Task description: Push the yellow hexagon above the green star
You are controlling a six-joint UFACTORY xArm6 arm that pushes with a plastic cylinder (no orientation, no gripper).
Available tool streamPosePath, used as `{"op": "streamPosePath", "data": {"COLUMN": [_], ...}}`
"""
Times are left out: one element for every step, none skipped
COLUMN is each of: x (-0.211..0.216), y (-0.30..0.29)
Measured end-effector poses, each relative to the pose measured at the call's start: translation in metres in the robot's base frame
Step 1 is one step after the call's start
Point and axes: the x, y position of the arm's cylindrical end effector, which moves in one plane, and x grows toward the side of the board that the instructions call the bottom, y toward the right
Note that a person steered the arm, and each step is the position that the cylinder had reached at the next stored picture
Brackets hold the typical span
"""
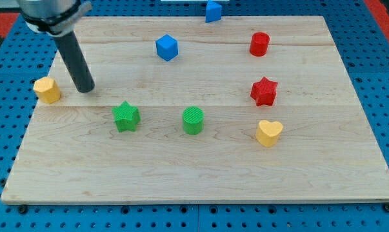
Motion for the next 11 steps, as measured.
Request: {"op": "streamPosePath", "data": {"x": [0.048,0.06,0.063,0.034,0.008,-0.015,-0.033,-0.035,-0.035,-0.024,-0.006], "y": [-0.03,-0.098,-0.114,-0.11,-0.089,-0.109,-0.109,-0.034,0.089,0.095,0.057]}}
